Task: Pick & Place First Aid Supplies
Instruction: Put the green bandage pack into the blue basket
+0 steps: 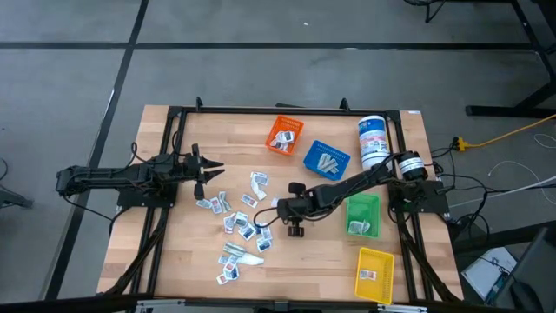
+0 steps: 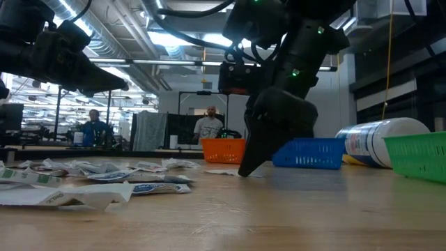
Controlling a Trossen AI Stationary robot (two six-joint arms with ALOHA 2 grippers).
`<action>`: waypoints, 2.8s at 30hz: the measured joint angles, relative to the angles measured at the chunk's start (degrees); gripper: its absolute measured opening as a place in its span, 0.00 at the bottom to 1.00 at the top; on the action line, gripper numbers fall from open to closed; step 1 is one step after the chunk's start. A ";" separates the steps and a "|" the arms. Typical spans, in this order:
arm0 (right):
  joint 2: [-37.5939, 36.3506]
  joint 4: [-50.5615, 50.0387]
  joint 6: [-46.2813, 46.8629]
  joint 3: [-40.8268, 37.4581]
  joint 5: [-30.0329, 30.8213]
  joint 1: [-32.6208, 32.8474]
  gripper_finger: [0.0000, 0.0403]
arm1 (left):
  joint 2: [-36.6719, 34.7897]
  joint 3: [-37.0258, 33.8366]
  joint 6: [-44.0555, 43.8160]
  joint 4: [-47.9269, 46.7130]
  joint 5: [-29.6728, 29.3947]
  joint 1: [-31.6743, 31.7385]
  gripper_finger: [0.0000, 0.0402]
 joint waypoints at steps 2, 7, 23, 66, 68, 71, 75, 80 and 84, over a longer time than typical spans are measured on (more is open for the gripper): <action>0.00 -0.07 -0.06 -0.02 -0.04 0.00 0.02 | 0.02 0.00 0.00 -0.02 0.00 0.00 0.23; 0.01 -0.13 -1.34 -0.07 -0.17 0.00 0.03 | 0.02 0.00 0.00 -0.02 0.00 0.00 0.23; -5.70 -6.38 -2.09 -0.44 4.79 2.36 0.01 | 0.01 0.00 0.00 -0.02 -0.04 0.00 0.23; -5.84 2.23 -1.63 -7.64 1.32 -0.20 0.01 | 0.02 0.02 0.00 0.00 -0.04 0.00 0.23; -5.69 1.66 -1.65 -6.51 1.34 -0.24 0.02 | 0.00 0.00 0.00 -0.01 -0.04 0.00 0.23; -5.55 1.68 -2.83 -5.43 1.53 -0.26 0.02 | 0.00 0.00 0.00 -0.02 -0.02 0.00 0.23; -5.55 2.05 -3.29 -4.18 1.97 -0.26 0.01 | 0.00 0.00 0.00 -0.02 -0.04 0.00 0.23; -5.60 1.94 -3.75 -2.62 5.88 -0.26 0.01 | 0.02 0.01 0.00 -0.02 -0.02 0.00 0.23; -5.77 -1.29 -3.75 -1.01 9.59 -0.22 0.01 | 0.02 0.00 0.00 -0.02 -0.04 0.00 0.23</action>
